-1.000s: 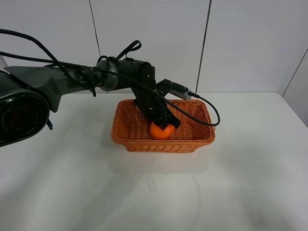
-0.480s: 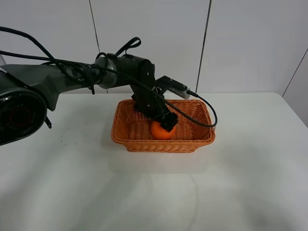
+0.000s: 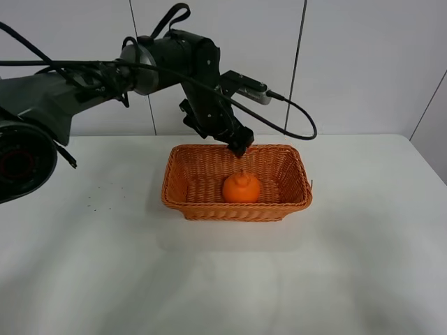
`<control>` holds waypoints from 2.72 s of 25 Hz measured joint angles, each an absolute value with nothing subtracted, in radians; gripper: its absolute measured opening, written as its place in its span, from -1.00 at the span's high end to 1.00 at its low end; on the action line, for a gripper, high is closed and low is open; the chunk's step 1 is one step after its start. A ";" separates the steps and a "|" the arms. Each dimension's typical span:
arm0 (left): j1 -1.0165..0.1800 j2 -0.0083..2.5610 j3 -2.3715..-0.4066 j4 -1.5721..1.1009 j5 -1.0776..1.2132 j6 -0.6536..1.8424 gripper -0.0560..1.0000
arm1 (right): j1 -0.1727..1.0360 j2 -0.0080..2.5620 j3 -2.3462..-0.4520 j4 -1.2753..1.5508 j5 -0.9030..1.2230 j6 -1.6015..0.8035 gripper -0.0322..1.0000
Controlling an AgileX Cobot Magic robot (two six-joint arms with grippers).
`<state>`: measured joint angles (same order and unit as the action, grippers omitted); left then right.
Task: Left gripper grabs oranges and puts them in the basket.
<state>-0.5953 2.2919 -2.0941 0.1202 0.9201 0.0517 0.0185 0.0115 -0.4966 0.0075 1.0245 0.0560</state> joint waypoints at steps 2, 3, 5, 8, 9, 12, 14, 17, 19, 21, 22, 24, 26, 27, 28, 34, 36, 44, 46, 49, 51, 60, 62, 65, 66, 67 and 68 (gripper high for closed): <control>-0.563 2.269 -2.096 0.130 0.941 0.051 -0.95 | 0.018 0.012 -0.497 0.008 1.024 0.056 -0.41; -0.541 2.255 -2.096 0.140 0.950 0.051 -0.95 | 0.018 0.012 -0.497 0.008 1.024 0.056 -0.41; -0.484 2.226 -2.098 0.152 0.966 0.051 -0.95 | 0.018 0.012 -0.497 0.008 1.024 0.056 -0.41; -0.384 2.174 -2.098 0.158 0.971 0.051 -0.95 | 0.018 0.012 -0.497 0.008 1.024 0.056 -0.41; -0.344 2.155 -2.098 0.159 0.973 0.051 -0.94 | 0.018 0.012 -0.497 0.008 1.024 0.056 -0.41; -0.223 2.103 -2.081 0.162 0.980 0.063 -0.93 | 0.018 0.012 -0.497 0.008 1.024 0.056 -0.41; -0.142 2.068 -2.062 0.162 0.985 0.066 -0.93 | 0.018 0.012 -0.497 0.008 1.024 0.056 -0.41; -0.023 2.031 -2.039 0.166 1.016 0.067 -0.92 | 0.018 0.012 -0.497 0.008 1.024 0.056 -0.41; 0.047 2.013 -2.023 0.165 1.052 0.068 -0.92 | 0.018 0.012 -0.497 0.008 1.024 0.056 -0.41; 0.098 1.990 -1.985 0.144 1.061 0.068 -0.92 | 0.018 0.012 -0.497 0.008 1.024 0.056 -0.41; 0.118 1.978 -1.965 0.129 1.059 0.069 -0.92 | 0.018 0.012 -0.497 0.008 1.024 0.056 -0.41; 0.137 1.951 -1.914 0.106 1.049 0.077 -0.92 | 0.018 0.012 -0.497 0.008 1.024 0.056 -0.41; 0.138 1.918 -1.863 0.092 1.036 0.087 -0.92 | 0.018 0.012 -0.497 0.008 1.024 0.056 -0.41; 0.137 1.897 -1.835 0.085 1.024 0.092 -0.92 | 0.018 0.012 -0.497 0.008 1.024 0.056 -0.41; 0.135 1.872 -1.807 0.079 1.017 0.097 -0.92 | 0.018 0.012 -0.497 0.008 1.024 0.056 -0.41; 0.129 1.671 -1.631 0.069 0.944 0.130 -0.92 | 0.018 0.012 -0.497 0.008 1.024 0.056 -0.41; 0.129 1.590 -1.564 0.069 0.913 0.143 -0.92 | 0.018 0.012 -0.497 0.008 1.024 0.056 -0.41; 0.129 1.191 -1.246 0.069 0.833 0.154 -0.92 | 0.018 0.012 -0.497 0.008 1.024 0.056 -0.41; 0.129 1.087 -1.161 0.069 0.821 0.155 -0.92 | 0.018 0.012 -0.497 0.008 1.024 0.056 -0.41; 0.129 0.939 -1.044 0.069 0.817 0.153 -0.92 | 0.018 0.012 -0.497 0.008 1.024 0.056 -0.41; 0.129 0.846 -0.968 0.062 0.806 0.148 -0.92 | 0.018 0.012 -0.497 0.008 1.024 0.056 -0.41; 0.129 0.456 -0.668 0.024 0.855 0.142 -0.92 | 0.018 0.012 -0.497 0.008 1.024 0.056 -0.41; 0.129 0.387 -0.629 0.024 0.875 0.120 -0.91 | 0.018 0.012 -0.497 0.008 1.024 0.056 -0.41; 0.129 0.309 -0.592 0.030 0.912 0.090 -0.91 | 0.018 0.012 -0.497 0.008 1.024 0.056 -0.41; 0.129 0.289 -0.584 0.037 0.928 0.087 -0.91 | 0.018 0.012 -0.497 0.008 1.024 0.056 -0.41; 0.129 0.270 -0.576 0.041 0.935 0.085 -0.90 | 0.018 0.012 -0.497 0.008 1.024 0.056 -0.41; 0.129 0.257 -0.570 0.041 0.941 0.081 -0.88 | 0.018 0.012 -0.497 0.008 1.024 0.056 -0.41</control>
<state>0.1285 0.2567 -0.5699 0.0406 0.9410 0.0806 0.0185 0.0115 -0.4966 0.0075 1.0245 0.0560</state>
